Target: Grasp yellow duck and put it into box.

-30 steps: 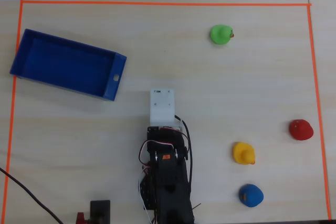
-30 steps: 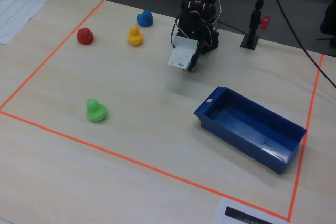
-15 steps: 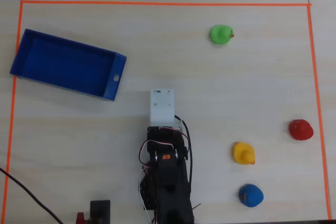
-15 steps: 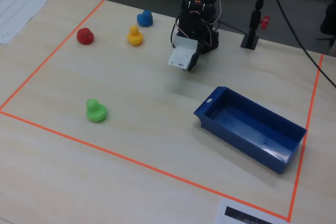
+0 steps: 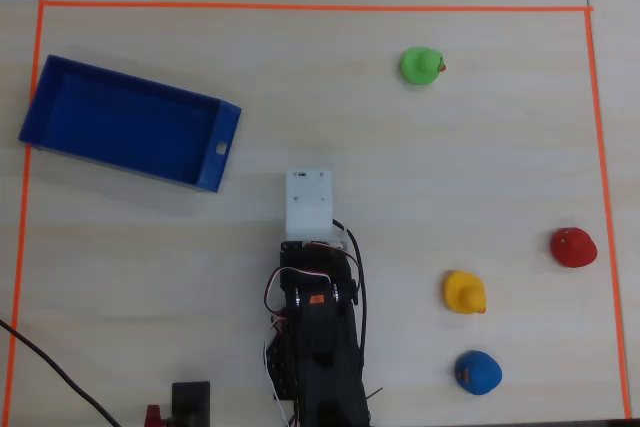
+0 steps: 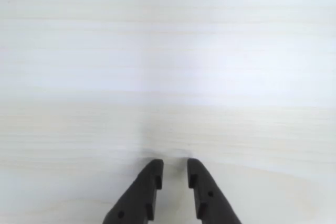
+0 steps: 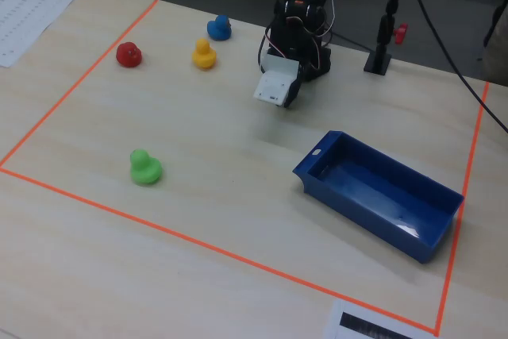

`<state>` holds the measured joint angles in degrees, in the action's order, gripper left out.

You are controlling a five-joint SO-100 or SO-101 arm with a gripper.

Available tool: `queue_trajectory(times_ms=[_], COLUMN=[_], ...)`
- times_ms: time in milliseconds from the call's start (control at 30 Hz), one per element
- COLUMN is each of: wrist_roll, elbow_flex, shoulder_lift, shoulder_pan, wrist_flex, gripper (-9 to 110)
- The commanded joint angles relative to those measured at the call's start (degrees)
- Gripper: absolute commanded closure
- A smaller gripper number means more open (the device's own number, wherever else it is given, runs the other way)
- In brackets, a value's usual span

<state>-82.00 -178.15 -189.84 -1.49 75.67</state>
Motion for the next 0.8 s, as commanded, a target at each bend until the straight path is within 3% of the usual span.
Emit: queue_trajectory(times_ms=[0,333,633,767], wrist_roll=[0.35,-3.78,-4.13,-7.29], elbow_flex=[-0.09,-0.09,0.53,4.66], shoulder_lift=[0.09,0.09,0.18,1.14], shoulder_pan=[0.35,0.00,5.98,11.43], wrist_flex=[0.18,-2.37,-27.25,-30.15], gripper=[99,101,101,101])
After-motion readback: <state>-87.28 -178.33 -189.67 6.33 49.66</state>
